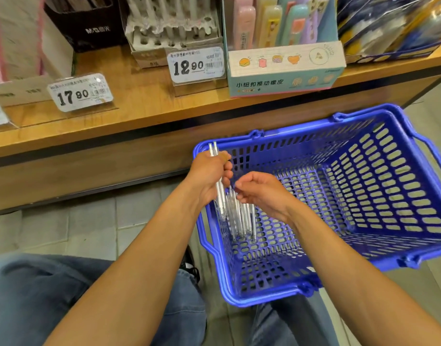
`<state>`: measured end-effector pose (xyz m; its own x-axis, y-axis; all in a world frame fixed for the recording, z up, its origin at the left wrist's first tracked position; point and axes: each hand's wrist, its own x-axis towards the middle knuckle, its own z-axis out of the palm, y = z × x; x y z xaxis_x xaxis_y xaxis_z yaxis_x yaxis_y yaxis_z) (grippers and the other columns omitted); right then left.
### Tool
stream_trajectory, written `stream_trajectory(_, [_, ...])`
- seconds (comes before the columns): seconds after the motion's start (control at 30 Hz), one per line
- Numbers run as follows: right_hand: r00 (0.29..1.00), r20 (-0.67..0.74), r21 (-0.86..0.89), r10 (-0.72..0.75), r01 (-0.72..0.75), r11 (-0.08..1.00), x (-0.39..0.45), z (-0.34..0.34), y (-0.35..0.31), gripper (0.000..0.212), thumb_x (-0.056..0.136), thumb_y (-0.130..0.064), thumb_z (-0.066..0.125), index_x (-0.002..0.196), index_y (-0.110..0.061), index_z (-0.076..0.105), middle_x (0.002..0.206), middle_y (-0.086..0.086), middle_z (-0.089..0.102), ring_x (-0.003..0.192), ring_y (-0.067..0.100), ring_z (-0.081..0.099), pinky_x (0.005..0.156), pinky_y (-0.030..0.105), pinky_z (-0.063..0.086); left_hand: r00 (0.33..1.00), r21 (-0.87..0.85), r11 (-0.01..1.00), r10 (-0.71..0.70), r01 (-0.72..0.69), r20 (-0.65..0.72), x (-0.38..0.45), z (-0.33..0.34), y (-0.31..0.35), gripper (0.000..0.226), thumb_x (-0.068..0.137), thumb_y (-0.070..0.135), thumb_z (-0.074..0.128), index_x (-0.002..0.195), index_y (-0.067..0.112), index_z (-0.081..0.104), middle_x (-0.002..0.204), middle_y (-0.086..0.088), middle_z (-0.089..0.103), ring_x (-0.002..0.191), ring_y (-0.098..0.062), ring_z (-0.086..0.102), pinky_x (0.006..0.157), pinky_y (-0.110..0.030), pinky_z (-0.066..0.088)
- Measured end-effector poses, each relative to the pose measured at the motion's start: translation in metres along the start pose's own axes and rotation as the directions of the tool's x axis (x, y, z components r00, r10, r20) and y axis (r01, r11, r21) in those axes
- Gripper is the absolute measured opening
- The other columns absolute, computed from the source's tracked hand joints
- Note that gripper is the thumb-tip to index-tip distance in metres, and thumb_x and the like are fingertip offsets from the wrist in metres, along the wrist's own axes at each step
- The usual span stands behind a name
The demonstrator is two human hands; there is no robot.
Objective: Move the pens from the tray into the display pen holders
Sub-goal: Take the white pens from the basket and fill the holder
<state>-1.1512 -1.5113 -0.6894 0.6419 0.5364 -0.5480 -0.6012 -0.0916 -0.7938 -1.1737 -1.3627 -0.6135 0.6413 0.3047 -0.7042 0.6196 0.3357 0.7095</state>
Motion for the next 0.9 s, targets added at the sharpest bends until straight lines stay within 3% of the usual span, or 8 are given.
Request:
stream_trajectory(0.1, [0.936, -0.313, -0.254, 0.158, -0.243, 0.936, 0.039, -0.027, 0.043, 0.017, 0.092, 0.001, 0.057, 0.076, -0.007, 0.058, 0.078, 0.014, 0.058, 0.064, 0.02, 0.057, 0.063, 0.03, 0.052, 1.0, -0.022, 1.0, 0.003, -0.003, -0.01, 0.003, -0.003, 0.001, 0.024, 0.104, 0.011, 0.044, 0.083, 0.011, 0.055, 0.06, -0.001, 0.044, 0.038, -0.007, 0.036, 0.037, -0.016, 0.029])
stream_trajectory(0.2, [0.882, -0.402, -0.692, 0.244, -0.468, 0.55, 0.061, -0.048, 0.092, 0.011, 0.095, -0.011, 0.053, 0.086, -0.006, 0.056, 0.081, 0.012, 0.056, 0.078, 0.024, 0.055, 0.072, 0.032, 0.049, 1.0, -0.02, 1.0, -0.017, 0.017, -0.014, 0.004, -0.008, -0.001, 0.021, 0.105, 0.014, 0.045, 0.087, 0.011, 0.055, 0.062, -0.001, 0.044, 0.045, -0.009, 0.035, 0.038, -0.018, 0.03])
stream_trajectory(0.27, [0.874, -0.397, -0.814, 0.28, -0.476, 0.332, 0.065, -0.052, 0.115, 0.012, 0.095, -0.016, 0.055, 0.093, -0.004, 0.052, 0.071, 0.008, 0.051, 0.069, 0.024, 0.053, 0.058, 0.028, 0.046, 0.999, -0.022, 0.999, -0.035, 0.035, -0.019, 0.003, -0.012, -0.002, 0.017, 0.105, 0.016, 0.046, 0.092, 0.009, 0.055, 0.064, -0.001, 0.045, 0.048, -0.011, 0.036, 0.039, -0.02, 0.033])
stream_trajectory(0.43, [0.867, -0.46, -0.819, 0.192, -0.498, 0.283, 0.074, -0.038, 0.13, 0.02, 0.092, -0.018, 0.063, 0.09, -0.007, 0.046, 0.066, 0.002, 0.043, 0.055, 0.018, 0.044, 0.039, 0.023, 0.028, 0.997, -0.048, 0.996, -0.08, 0.08, 0.013, 0.001, -0.016, 0.002, 0.014, 0.105, 0.019, 0.047, 0.103, 0.008, 0.056, 0.063, -0.003, 0.052, 0.047, -0.013, 0.049, 0.046, -0.025, 0.045])
stream_trajectory(0.67, [0.862, -0.45, -0.806, 0.233, -0.504, 0.309, 0.075, -0.045, 0.121, 0.037, 0.093, -0.027, 0.062, 0.067, -0.014, 0.039, 0.061, 0.004, 0.045, 0.05, 0.019, 0.043, 0.045, 0.025, 0.034, 0.996, -0.023, 0.996, -0.084, 0.084, 0.021, 0.002, -0.017, 0.002, 0.017, 0.104, 0.02, 0.048, 0.106, 0.007, 0.057, 0.063, -0.002, 0.052, 0.049, -0.012, 0.042, 0.042, -0.023, 0.04])
stream_trajectory(0.73, [0.87, -0.438, -0.74, 0.225, -0.491, 0.46, 0.073, -0.047, 0.1, 0.039, 0.094, -0.029, 0.06, 0.066, -0.014, 0.036, 0.061, 0.005, 0.045, 0.054, 0.021, 0.046, 0.056, 0.03, 0.044, 0.994, -0.025, 0.995, -0.098, 0.099, 0.045, 0.002, -0.019, 0.002, 0.015, 0.103, 0.022, 0.051, 0.104, 0.008, 0.058, 0.062, -0.001, 0.052, 0.048, -0.011, 0.041, 0.041, -0.022, 0.04])
stream_trajectory(0.8, [0.891, -0.411, -0.573, 0.191, -0.416, 0.706, 0.066, -0.048, 0.07, 0.035, 0.094, -0.021, 0.061, 0.065, -0.015, 0.042, 0.06, 0.005, 0.047, 0.059, 0.022, 0.052, 0.067, 0.037, 0.053, 0.991, -0.04, 0.992, -0.117, 0.12, 0.06, 0.003, -0.021, 0.003, 0.015, 0.102, 0.022, 0.053, 0.106, 0.009, 0.058, 0.061, -0.001, 0.052, 0.048, -0.011, 0.042, 0.041, -0.023, 0.041])
stream_trajectory(0.9, [0.946, -0.313, -0.375, 0.084, -0.204, 0.904, 0.039, -0.033, 0.023, 0.016, 0.091, -0.007, 0.06, 0.076, -0.011, 0.059, 0.064, 0.003, 0.056, 0.059, 0.016, 0.055, 0.06, 0.03, 0.053, 0.989, -0.052, 0.989, -0.134, 0.138, 0.067, 0.002, -0.018, 0.004, 0.014, 0.099, 0.026, 0.059, 0.104, 0.013, 0.058, 0.067, -0.002, 0.057, 0.05, -0.012, 0.048, 0.044, -0.024, 0.043])
